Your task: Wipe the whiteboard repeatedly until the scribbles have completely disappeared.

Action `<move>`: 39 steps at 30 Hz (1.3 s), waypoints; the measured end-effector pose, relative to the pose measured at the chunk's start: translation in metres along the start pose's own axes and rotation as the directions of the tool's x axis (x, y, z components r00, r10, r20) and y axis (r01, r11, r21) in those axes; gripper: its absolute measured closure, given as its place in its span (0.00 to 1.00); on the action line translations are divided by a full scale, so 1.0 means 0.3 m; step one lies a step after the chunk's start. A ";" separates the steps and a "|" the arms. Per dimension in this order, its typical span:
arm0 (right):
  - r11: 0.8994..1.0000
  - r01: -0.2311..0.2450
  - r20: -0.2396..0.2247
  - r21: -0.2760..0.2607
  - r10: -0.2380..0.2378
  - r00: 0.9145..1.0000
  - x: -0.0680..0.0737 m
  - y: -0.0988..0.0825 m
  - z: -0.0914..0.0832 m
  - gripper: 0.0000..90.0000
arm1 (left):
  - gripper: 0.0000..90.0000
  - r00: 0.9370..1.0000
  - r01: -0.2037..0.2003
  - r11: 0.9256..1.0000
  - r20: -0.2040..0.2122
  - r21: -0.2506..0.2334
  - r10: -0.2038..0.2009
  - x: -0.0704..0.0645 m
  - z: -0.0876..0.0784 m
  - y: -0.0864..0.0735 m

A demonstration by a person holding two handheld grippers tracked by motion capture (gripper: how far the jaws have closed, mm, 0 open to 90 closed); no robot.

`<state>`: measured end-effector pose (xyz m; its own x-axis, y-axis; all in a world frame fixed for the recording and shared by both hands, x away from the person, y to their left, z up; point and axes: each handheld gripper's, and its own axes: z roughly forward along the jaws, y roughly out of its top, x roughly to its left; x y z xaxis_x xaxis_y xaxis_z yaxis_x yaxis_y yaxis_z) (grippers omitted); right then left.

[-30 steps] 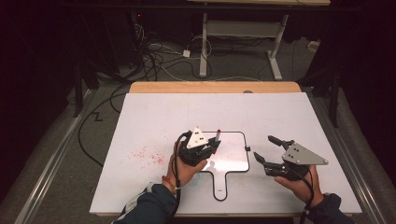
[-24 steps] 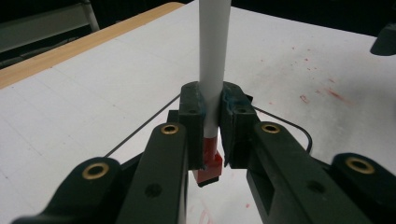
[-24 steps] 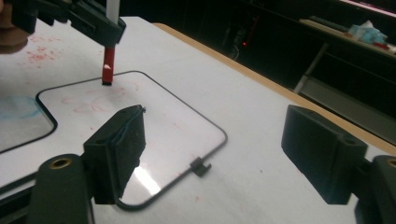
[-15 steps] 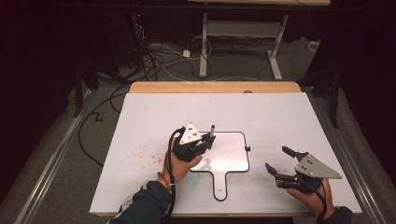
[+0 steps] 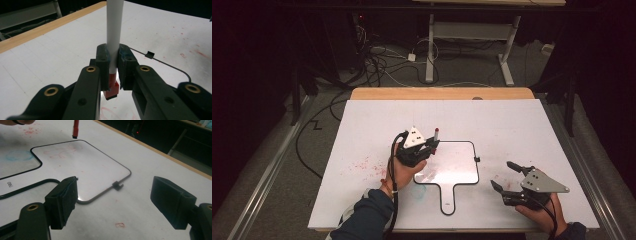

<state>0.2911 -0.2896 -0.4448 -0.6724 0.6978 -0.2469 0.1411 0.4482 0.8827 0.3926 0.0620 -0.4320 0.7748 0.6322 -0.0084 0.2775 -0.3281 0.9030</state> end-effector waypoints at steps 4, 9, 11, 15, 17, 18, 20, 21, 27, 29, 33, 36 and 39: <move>1.000 0.007 -0.014 0.013 -0.007 1.000 0.006 -0.002 0.013 0.25 | 0.87 1.000 -0.006 1.000 -0.002 0.018 0.006 0.019 0.035 -0.008; 1.000 0.015 -0.026 0.014 -0.015 1.000 0.012 0.000 0.016 0.26 | 0.88 0.999 -0.026 0.998 -0.025 0.053 0.028 0.046 0.080 -0.034; 1.000 0.017 -0.042 0.015 -0.017 0.999 0.017 -0.006 0.014 0.26 | 0.87 0.999 -0.032 0.997 -0.041 0.066 0.035 0.065 0.100 -0.047; 0.999 0.025 -0.050 0.022 -0.024 0.998 0.018 -0.014 0.009 0.26 | 0.88 0.999 -0.032 0.998 -0.030 0.045 0.034 0.081 0.118 -0.059; 1.000 0.021 -0.048 0.021 -0.020 0.999 0.018 -0.012 0.008 0.26 | 0.88 0.999 -0.039 0.998 -0.036 0.046 0.041 0.081 0.119 -0.059; 1.000 0.024 -0.047 0.017 -0.023 0.999 0.019 -0.010 0.006 0.26 | 0.88 0.998 -0.051 0.998 -0.029 0.049 0.052 0.080 0.119 -0.059; 1.000 0.026 -0.047 0.017 -0.025 0.999 0.021 -0.010 0.006 0.26 | 0.88 0.998 -0.054 0.997 -0.022 0.053 0.055 0.080 0.116 -0.059; 0.999 0.028 -0.049 0.019 -0.027 0.998 0.023 -0.009 0.006 0.26 | 0.88 0.999 -0.049 0.997 -0.019 0.055 0.050 0.081 0.114 -0.058; 0.999 0.037 -0.051 0.016 -0.037 0.998 0.026 -0.007 0.004 0.26 | 0.88 0.998 -0.062 0.996 -0.017 0.067 0.063 0.090 0.087 -0.067; 0.999 0.048 -0.049 0.016 -0.047 0.998 0.028 -0.006 0.003 0.26 | 0.88 0.999 -0.035 0.998 -0.020 0.045 0.035 0.104 0.087 -0.077; 0.999 0.048 -0.054 0.018 -0.047 0.997 0.031 -0.005 0.010 0.26 | 0.88 1.000 -0.002 0.999 -0.027 0.037 0.003 0.108 0.100 -0.080; 0.998 0.056 -0.060 0.021 -0.054 0.997 0.037 -0.002 0.016 0.26 | 0.88 1.000 -0.020 0.999 -0.020 0.034 0.020 0.095 0.119 -0.070; 0.998 0.056 -0.063 0.021 -0.055 0.997 0.038 -0.001 0.019 0.26 | 0.88 0.999 -0.041 0.999 0.002 0.022 0.041 0.082 0.134 -0.065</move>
<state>0.2875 -0.2785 -0.4503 -0.7233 0.6358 -0.2694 0.1182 0.4984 0.8588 0.4291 0.0557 -0.4671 0.7864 0.6171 0.0280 0.2578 -0.3691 0.8929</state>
